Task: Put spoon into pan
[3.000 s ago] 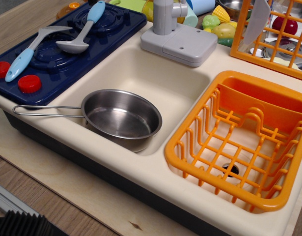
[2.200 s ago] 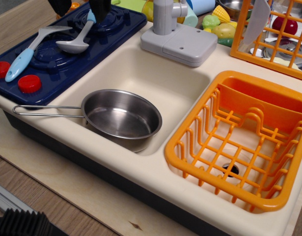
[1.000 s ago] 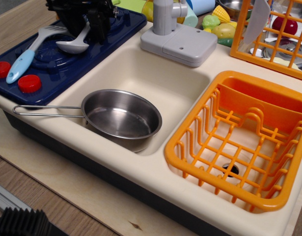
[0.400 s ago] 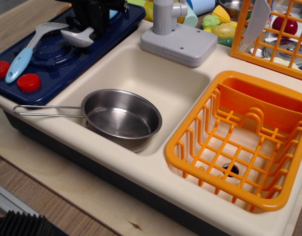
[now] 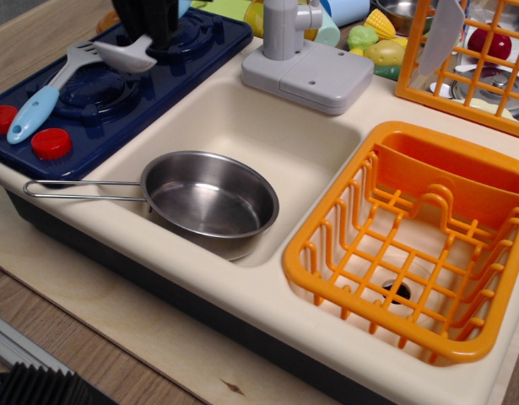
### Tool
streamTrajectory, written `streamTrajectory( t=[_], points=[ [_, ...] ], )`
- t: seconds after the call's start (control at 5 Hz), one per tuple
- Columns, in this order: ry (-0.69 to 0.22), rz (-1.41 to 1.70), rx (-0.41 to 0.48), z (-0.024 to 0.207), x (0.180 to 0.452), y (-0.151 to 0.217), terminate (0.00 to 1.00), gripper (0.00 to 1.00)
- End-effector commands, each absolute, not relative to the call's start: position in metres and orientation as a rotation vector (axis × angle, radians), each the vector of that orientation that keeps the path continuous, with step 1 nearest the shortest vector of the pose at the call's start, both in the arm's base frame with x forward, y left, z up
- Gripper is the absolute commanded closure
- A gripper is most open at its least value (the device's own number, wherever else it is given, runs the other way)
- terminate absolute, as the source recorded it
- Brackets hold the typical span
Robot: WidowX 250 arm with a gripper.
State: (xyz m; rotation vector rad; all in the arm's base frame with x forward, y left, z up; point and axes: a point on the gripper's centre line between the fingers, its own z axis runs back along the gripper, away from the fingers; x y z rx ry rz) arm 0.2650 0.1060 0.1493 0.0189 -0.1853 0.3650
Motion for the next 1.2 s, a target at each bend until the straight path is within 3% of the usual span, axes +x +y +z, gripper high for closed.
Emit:
streamTrajectory(
  t=[0.0,0.4,0.6,1.0],
  points=[
    [-0.256,0.449,-0.018,0.159,0.252,0.100,0.00,1.00],
    [-0.279,0.590,-0.102,0.148,0.246,0.069,0.00,1.00],
    [-0.282,0.673,-0.179,0.141,0.241,0.057,0.00,0.00],
    [-0.331,0.702,-0.198,0.133,0.232,0.031,0.00,0.00]
  ],
)
